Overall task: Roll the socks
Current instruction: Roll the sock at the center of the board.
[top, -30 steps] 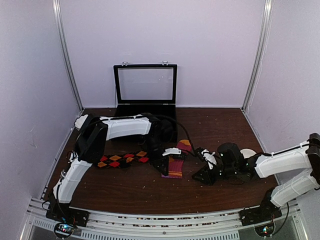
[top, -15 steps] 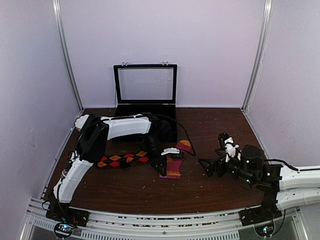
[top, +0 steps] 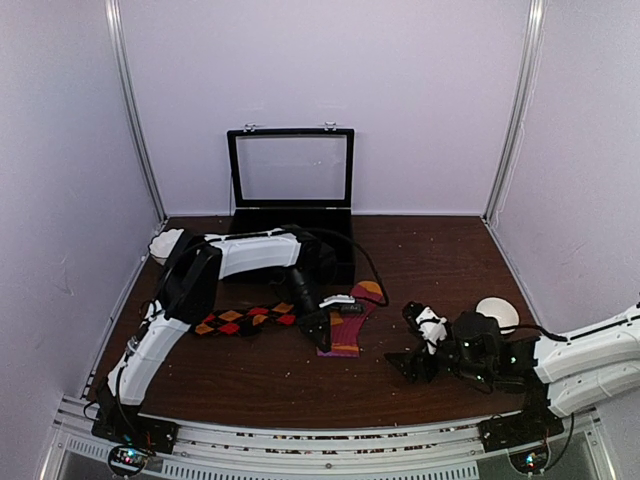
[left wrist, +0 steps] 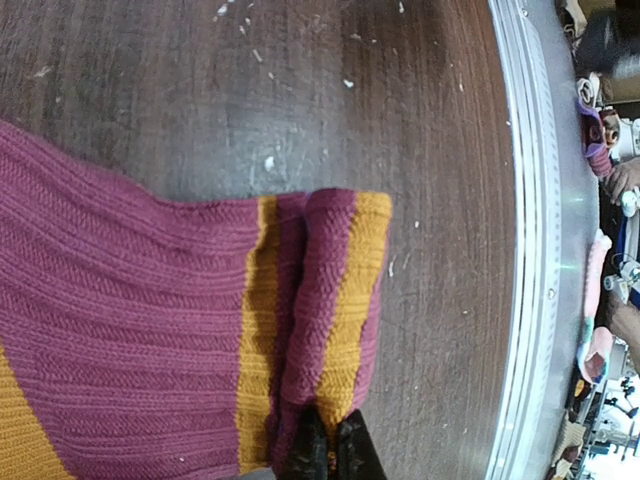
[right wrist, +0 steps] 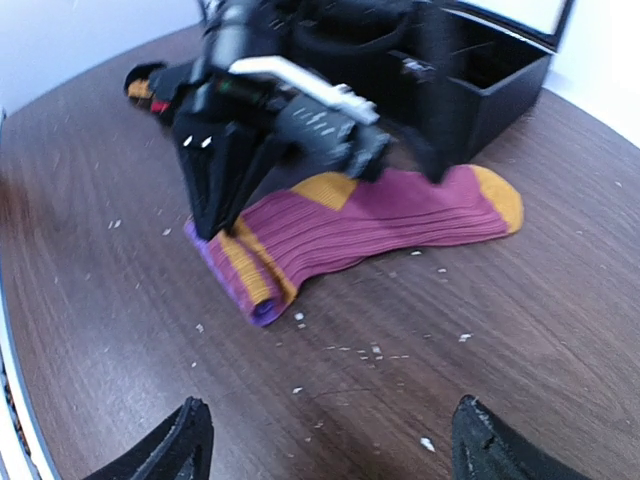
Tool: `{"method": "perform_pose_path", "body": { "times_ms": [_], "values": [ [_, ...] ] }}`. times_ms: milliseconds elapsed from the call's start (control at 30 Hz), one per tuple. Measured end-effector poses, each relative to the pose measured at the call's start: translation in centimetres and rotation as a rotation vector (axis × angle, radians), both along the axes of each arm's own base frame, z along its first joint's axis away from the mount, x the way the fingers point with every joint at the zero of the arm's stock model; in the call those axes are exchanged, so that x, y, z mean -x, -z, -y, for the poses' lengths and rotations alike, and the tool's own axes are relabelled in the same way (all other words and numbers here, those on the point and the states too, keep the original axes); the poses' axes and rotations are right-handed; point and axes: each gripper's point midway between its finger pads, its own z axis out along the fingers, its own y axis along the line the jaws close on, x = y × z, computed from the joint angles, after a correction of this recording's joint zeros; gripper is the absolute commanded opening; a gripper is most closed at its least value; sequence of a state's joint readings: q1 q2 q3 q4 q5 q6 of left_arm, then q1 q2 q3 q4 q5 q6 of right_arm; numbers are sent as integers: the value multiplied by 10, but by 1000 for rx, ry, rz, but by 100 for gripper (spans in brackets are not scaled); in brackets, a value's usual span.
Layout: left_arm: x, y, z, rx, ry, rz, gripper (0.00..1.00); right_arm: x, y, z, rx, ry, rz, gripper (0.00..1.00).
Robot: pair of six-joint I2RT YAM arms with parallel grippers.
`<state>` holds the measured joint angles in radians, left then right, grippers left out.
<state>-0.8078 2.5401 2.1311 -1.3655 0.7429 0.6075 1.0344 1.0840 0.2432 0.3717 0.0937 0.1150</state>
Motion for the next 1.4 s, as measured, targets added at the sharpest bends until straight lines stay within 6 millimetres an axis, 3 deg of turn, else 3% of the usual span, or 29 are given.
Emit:
{"method": "perform_pose_path", "body": {
  "times_ms": [300, 633, 1033, 1267, 1400],
  "values": [
    [-1, 0, 0, -16, -33, -52, 0, 7, 8, -50, 122, -216, 68, 54],
    [0, 1, 0, -19, -56, -112, 0, 2, 5, -104, 192, -412, 152, 45],
    [-1, 2, -2, -36, -64, -114, 0, -6, 42, -125, 292, -487, 132, 37],
    [-2, 1, -2, -44, -66, -110, 0, -16, 59, -119, 321, -477, 89, 27],
    [-2, 1, -2, -44, -65, -110, 5, -20, 60, -116, 321, -468, 78, 19]
  ]
}}
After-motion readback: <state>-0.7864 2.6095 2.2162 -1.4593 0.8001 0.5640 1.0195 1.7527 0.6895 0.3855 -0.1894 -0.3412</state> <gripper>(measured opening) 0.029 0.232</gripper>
